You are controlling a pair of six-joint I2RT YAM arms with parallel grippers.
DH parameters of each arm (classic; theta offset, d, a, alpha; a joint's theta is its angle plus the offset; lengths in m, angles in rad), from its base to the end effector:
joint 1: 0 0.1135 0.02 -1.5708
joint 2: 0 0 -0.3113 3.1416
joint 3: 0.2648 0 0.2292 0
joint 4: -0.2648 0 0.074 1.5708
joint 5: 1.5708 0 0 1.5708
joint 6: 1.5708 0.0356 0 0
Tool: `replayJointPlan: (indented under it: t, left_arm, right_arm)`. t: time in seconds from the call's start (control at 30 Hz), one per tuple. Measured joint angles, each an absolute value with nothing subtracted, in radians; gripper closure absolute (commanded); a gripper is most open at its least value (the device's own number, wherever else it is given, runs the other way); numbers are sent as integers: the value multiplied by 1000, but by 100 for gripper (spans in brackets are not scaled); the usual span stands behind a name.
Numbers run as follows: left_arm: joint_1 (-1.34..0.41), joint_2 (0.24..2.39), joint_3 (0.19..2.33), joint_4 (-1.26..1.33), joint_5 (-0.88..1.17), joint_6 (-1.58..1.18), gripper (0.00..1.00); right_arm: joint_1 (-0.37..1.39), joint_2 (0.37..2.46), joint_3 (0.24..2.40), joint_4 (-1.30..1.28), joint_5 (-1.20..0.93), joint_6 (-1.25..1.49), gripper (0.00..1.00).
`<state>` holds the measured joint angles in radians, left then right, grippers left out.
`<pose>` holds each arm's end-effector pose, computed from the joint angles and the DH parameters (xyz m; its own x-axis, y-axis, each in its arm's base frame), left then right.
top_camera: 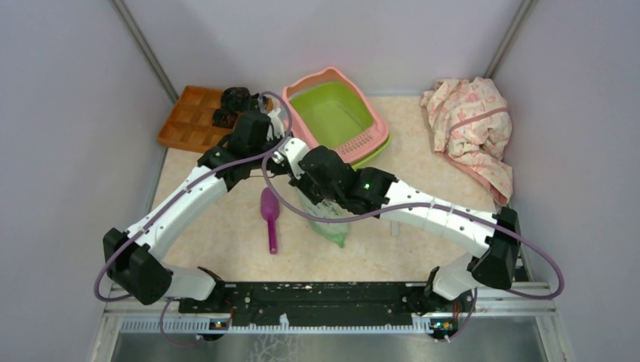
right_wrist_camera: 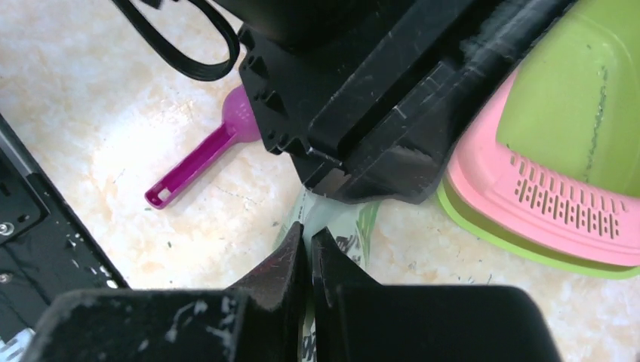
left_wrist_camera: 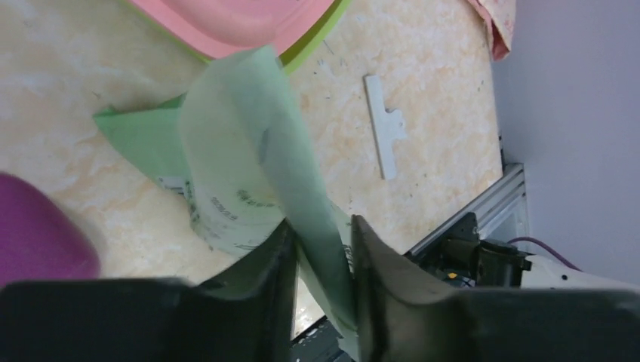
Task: Fill the litter box with clean litter
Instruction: Open the cat litter bag at the center of the board.
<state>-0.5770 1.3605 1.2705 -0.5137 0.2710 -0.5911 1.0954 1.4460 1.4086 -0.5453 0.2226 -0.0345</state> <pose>0.2210 -0.1552 0.3963 -0.7909 -0.1259 -0.5989 0.3247 0.7433 -0.5850 0.1422 0.2590 0.4142 -0.2247 -0.5100 -0.8303 -0.7910 0.5931 -0.1502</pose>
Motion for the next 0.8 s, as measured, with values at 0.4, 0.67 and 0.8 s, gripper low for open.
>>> replayJointPlan:
  t: [0.4, 0.67, 0.8]
  left_arm:
    - [-591, 1399, 1351, -614, 182, -572, 100]
    - [-591, 1410, 1451, -678, 89, -472, 100]
    - [-588, 1362, 1399, -627, 95, -409, 100]
  right_arm:
    - [1119, 1483, 1464, -552, 253, -39, 66]
    - [1100, 1409, 1526, -592, 329, 7, 63]
    - [1069, 1332, 1510, -617, 328, 49, 63]
